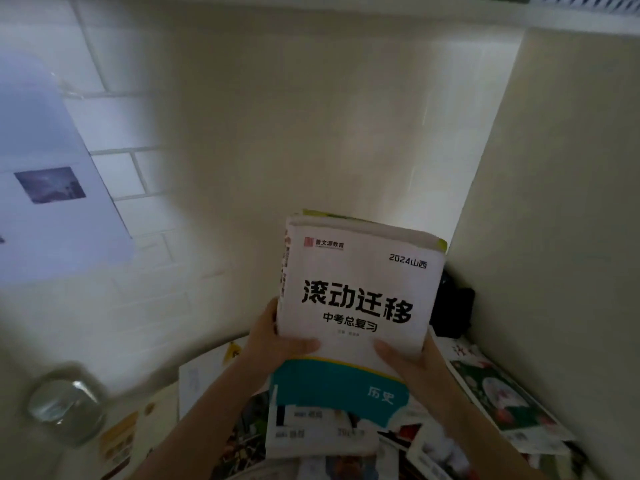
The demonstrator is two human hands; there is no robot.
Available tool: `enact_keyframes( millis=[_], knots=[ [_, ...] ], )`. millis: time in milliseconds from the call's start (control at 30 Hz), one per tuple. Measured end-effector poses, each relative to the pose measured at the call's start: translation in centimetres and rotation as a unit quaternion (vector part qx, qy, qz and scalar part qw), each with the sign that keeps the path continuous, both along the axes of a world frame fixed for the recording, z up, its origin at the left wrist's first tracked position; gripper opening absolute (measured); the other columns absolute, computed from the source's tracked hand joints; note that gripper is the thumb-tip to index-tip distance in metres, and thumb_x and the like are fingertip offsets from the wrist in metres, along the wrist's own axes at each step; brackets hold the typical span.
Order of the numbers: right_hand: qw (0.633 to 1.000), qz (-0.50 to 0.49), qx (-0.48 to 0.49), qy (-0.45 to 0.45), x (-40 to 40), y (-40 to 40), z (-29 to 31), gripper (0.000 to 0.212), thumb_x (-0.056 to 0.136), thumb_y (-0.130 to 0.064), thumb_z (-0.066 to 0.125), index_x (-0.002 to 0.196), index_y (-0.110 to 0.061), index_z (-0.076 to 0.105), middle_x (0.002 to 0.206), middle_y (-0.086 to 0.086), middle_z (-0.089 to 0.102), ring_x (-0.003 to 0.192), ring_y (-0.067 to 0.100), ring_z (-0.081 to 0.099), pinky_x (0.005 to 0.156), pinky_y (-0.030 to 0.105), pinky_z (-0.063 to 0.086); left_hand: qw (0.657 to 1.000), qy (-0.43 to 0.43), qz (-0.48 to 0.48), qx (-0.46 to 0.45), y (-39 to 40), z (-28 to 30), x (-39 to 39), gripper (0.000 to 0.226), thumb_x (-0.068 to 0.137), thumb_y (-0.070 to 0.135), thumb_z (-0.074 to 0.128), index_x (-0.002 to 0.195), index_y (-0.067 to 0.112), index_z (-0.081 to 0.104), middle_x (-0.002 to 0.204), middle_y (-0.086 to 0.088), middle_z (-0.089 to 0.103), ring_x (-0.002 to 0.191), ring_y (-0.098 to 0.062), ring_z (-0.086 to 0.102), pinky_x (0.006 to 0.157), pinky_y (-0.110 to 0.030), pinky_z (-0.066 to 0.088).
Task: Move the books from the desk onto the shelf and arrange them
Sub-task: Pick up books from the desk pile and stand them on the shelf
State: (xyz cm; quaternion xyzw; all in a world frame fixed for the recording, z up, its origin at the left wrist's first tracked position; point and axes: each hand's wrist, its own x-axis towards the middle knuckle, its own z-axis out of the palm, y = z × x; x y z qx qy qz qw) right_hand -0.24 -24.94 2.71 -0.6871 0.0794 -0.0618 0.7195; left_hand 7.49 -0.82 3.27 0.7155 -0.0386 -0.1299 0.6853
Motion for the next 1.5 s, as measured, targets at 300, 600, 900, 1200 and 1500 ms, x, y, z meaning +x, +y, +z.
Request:
enact_keyframes(
  millis=[300, 600, 900, 1200, 1500],
  knots=[
    [0.999, 0.049, -0.020, 0.011, 1.8, -0.8, -2.5, 0.062, 0.067, -0.033, 0.089, 0.122, -0.028, 0.061, 0.118, -0.002, 0.070, 0.111, 0.021, 0.066, 0.087, 0.045, 0.058, 0.998, 0.001, 0.054, -0.017, -1.0, -3.7, -1.0, 0.083, 0.056, 0.024, 0.095, 0.126, 0.033, 0.051, 0.122, 0.004, 0.064, 0.110, -0.018, 0.064, 0.080, -0.035, 0.060],
    [0.998, -0.030, 0.011, -0.046, 3.0, -0.5, -4.6, 0.073, 0.062, -0.042, 0.087, 0.128, -0.025, 0.059, 0.121, 0.000, 0.069, 0.110, 0.022, 0.066, 0.088, 0.049, 0.056, 0.995, -0.017, 0.088, -0.037, -3.0, -4.1, -0.6, 0.080, 0.051, 0.018, 0.091, 0.123, 0.018, 0.057, 0.111, -0.002, 0.071, 0.102, -0.021, 0.068, 0.071, -0.028, 0.060],
    [0.999, 0.034, -0.009, -0.014, 2.8, -1.0, -4.7, 0.066, 0.071, -0.058, 0.077, 0.126, -0.027, 0.058, 0.120, -0.004, 0.070, 0.110, 0.017, 0.067, 0.090, 0.045, 0.056, 0.998, -0.028, 0.063, -0.012, -1.8, -4.4, 0.1, 0.087, 0.052, 0.032, 0.094, 0.128, 0.020, 0.055, 0.116, 0.001, 0.070, 0.105, -0.016, 0.067, 0.076, -0.028, 0.059],
    [1.000, -0.011, -0.015, 0.013, 2.7, -0.9, -4.8, 0.040, 0.081, -0.017, 0.076, 0.115, -0.032, 0.059, 0.107, -0.010, 0.073, 0.095, 0.009, 0.070, 0.076, 0.033, 0.061, 0.995, -0.029, 0.096, -0.018, -1.6, -4.3, -1.1, 0.068, 0.058, 0.007, 0.089, 0.115, 0.029, 0.058, 0.107, 0.006, 0.072, 0.099, -0.015, 0.068, 0.069, -0.023, 0.059],
    [0.995, 0.020, -0.067, -0.071, -0.6, 3.2, 4.0, 0.050, 0.066, -0.029, 0.083, 0.108, -0.039, 0.057, 0.095, -0.025, 0.068, 0.085, -0.008, 0.067, 0.062, 0.015, 0.055, 0.983, -0.111, 0.143, -0.030, 3.3, 5.3, -7.1, 0.061, 0.059, -0.001, 0.087, 0.107, 0.025, 0.061, 0.093, 0.014, 0.075, 0.084, -0.008, 0.072, 0.062, -0.024, 0.059]
  ],
)
